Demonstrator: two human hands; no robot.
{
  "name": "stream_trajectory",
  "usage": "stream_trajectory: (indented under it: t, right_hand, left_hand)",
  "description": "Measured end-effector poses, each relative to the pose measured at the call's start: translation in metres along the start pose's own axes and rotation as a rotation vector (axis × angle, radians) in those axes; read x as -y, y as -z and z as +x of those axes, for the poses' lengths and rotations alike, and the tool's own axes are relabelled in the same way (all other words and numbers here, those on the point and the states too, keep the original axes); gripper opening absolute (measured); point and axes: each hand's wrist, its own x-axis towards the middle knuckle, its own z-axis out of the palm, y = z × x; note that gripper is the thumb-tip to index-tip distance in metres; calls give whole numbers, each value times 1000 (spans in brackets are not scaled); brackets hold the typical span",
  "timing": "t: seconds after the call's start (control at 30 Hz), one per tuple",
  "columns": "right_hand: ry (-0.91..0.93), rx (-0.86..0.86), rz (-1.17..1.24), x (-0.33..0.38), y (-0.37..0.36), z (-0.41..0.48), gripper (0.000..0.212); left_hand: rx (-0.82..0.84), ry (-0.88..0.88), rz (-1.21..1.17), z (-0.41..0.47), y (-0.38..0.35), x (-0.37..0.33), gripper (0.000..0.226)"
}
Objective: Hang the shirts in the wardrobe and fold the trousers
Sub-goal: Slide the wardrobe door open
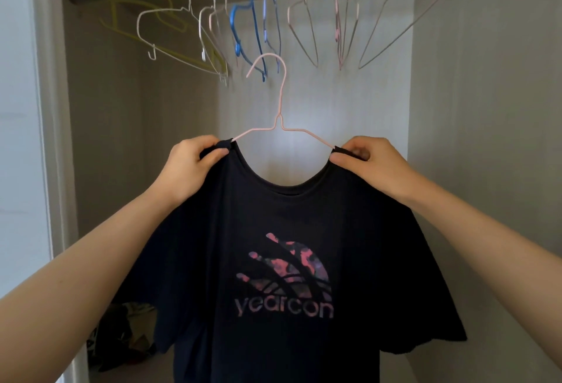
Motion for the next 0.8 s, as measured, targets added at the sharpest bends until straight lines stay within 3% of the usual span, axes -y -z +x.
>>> stream_trajectory:
  t: [0.1,0.27,0.47,0.6,0.8]
  right_hand:
    - [-40,29,-97,-5,9,-2,48]
    - [15,116,-289,-10,15,-5,40]
    - [-18,19,-47,-7,20,-12,37]
    - [-64,66,2,-6,24,-14,40]
    - [-337,123,351,7,38,-24,37]
  left_hand:
    - [-14,6,-33,4,4,4,18]
    - [-66,29,-73,11,5,8,11]
    - [-121,163,-236,17,13,17,14]
    - [-167,254,-376,14,6,24,11]
    - [-243,354,-502,24,-22,25,11]
